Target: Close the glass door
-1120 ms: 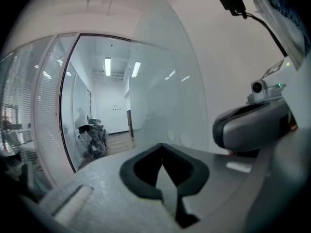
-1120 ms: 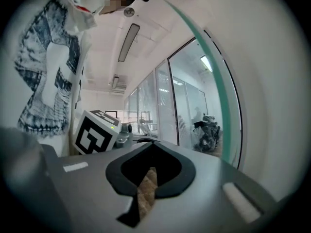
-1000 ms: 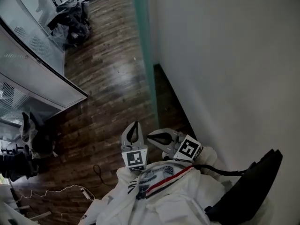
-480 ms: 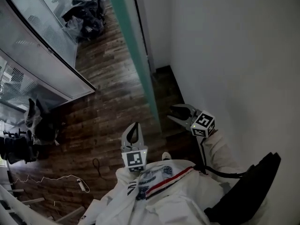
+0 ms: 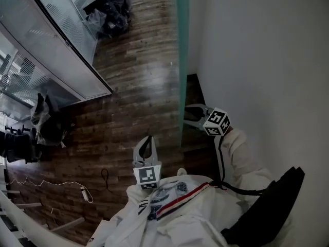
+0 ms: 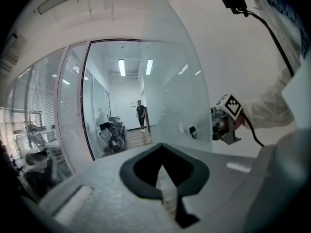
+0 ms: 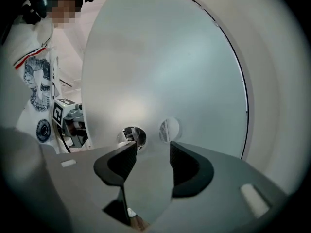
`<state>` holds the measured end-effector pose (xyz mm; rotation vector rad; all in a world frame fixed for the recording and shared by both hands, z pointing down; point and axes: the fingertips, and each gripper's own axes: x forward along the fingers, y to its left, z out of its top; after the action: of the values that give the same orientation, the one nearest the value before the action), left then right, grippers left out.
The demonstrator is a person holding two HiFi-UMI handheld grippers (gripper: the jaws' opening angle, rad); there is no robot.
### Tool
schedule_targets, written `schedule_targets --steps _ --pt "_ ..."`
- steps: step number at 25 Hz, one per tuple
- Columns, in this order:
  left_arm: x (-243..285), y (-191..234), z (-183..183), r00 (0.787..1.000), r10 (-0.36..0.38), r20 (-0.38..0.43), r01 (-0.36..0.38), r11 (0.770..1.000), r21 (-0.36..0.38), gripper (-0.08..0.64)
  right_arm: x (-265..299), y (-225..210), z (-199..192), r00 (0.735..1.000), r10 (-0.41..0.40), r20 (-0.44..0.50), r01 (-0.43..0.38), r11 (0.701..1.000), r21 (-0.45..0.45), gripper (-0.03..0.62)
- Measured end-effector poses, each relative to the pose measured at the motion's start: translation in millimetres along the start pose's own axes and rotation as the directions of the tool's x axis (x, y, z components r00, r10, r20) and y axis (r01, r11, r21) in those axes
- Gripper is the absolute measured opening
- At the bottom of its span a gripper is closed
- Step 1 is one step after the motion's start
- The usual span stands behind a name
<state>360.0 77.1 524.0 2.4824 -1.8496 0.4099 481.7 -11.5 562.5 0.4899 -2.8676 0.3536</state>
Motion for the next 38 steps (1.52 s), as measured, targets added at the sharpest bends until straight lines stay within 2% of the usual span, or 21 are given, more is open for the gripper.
schedule_targets --steps 6,9,14,17,22,31,38 --pt "-1 15 -8 1.0 0.016 -0.008 -0.016 1.0 -0.004 0.002 23 0 6 1.0 -0.001 -0.017 0.001 0.999 -0.044 0.21" --pt "-1 21 -6 1.0 0.013 -0.007 -0.013 1.0 -0.001 0.002 24 -3 8 1.0 -0.013 -0.003 0.013 0.999 -0.03 0.201" --pt "0 35 -7 1.0 0.008 -0.007 -0.008 1.0 0.003 0.002 40 -3 12 0.999 -0.031 0.015 0.032 0.998 -0.053 0.219" --pt "-2 38 -7 1.0 0.0 -0.005 0.0 1.0 0.007 0.002 50 3 15 1.0 -0.012 0.013 0.013 0.997 -0.082 0.175" --pt "-5 56 -9 1.0 0.016 -0.012 -0.016 1.0 -0.01 0.002 57 5 22 0.998 -0.024 0.054 0.027 0.999 -0.046 0.161" --pt "-12 83 -11 1.0 0.026 0.004 -0.026 0.999 -0.02 0.002 90 11 26 0.996 -0.054 0.067 0.055 0.998 -0.017 0.161" --pt "-28 115 -13 0.998 0.064 0.001 -0.064 0.997 -0.032 0.002 118 16 37 0.995 -0.078 0.054 0.079 0.997 -0.008 0.161"
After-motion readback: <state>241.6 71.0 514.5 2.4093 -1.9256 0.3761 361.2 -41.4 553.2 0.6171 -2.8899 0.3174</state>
